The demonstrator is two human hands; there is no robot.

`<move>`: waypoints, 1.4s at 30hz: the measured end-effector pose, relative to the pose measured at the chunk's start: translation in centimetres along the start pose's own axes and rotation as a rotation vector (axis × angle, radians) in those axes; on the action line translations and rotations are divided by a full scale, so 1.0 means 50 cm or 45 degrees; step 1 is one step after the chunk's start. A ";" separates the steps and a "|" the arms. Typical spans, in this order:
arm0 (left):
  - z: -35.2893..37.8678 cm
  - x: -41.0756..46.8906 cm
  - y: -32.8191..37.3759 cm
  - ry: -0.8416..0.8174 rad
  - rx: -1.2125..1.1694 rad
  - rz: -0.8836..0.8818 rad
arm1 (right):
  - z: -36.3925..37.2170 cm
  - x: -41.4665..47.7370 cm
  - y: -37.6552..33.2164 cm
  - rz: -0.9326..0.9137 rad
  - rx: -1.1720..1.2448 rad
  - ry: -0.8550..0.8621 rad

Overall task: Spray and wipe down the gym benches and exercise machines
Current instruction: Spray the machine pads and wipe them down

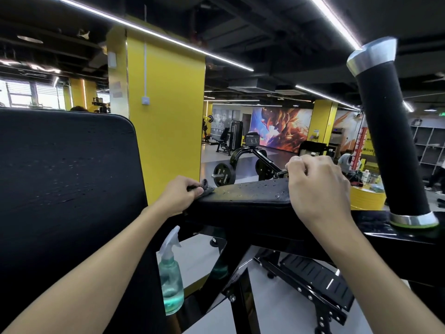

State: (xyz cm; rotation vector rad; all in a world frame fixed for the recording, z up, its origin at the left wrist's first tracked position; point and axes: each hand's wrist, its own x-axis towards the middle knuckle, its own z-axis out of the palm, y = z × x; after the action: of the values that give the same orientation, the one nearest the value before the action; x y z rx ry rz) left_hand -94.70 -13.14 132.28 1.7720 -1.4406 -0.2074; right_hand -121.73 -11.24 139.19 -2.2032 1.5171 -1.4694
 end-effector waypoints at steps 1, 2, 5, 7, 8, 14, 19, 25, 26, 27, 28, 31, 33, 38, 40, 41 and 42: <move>0.000 -0.001 0.008 -0.010 -0.013 0.011 | -0.001 0.000 0.001 -0.006 -0.009 -0.002; 0.000 -0.006 0.018 -0.030 -0.047 0.043 | 0.000 0.000 0.002 -0.012 -0.022 -0.013; 0.000 -0.023 0.041 -0.068 -0.130 0.163 | 0.000 0.003 0.006 -0.025 -0.038 -0.021; 0.002 -0.014 0.030 -0.049 -0.082 0.159 | -0.001 0.001 0.006 -0.039 -0.025 -0.031; 0.001 -0.006 0.024 -0.044 -0.037 0.133 | -0.003 -0.001 0.004 -0.045 -0.017 -0.035; 0.005 0.011 0.052 -0.100 -0.029 0.125 | -0.003 -0.002 0.000 -0.033 -0.034 -0.023; 0.007 0.035 0.024 -0.112 -0.014 0.023 | 0.000 -0.001 0.002 -0.024 -0.046 -0.008; 0.026 0.046 0.069 -0.144 -0.031 0.055 | -0.002 0.000 0.000 -0.035 -0.062 -0.039; 0.027 0.046 0.075 -0.160 -0.057 0.079 | 0.000 0.000 0.002 -0.030 -0.056 -0.040; 0.028 0.050 0.074 -0.167 -0.036 0.083 | 0.000 0.000 0.003 -0.026 -0.053 -0.043; 0.029 0.055 0.069 -0.160 0.029 0.068 | 0.000 -0.001 0.004 -0.028 -0.056 -0.047; 0.029 0.073 0.066 -0.127 0.177 -0.039 | -0.002 -0.002 -0.001 -0.025 -0.035 -0.033; 0.026 0.081 0.079 -0.180 0.112 -0.041 | -0.002 -0.001 -0.002 -0.016 -0.032 -0.024; 0.026 0.078 0.081 -0.213 0.004 0.020 | 0.000 0.000 0.000 -0.036 -0.043 -0.017; 0.030 0.090 0.065 -0.173 0.115 -0.021 | 0.001 -0.001 0.001 -0.038 -0.049 -0.015; 0.032 0.095 0.064 -0.160 0.193 -0.044 | 0.000 -0.001 0.001 -0.037 -0.051 -0.015; 0.033 0.098 0.068 -0.160 0.228 -0.057 | 0.000 -0.001 0.000 -0.036 -0.052 -0.017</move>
State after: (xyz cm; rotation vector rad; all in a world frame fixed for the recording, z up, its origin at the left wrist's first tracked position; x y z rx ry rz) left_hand -96.59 -18.23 135.23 1.9671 -1.5506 -0.2223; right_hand -121.76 -11.22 139.17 -2.2624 1.5317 -1.4410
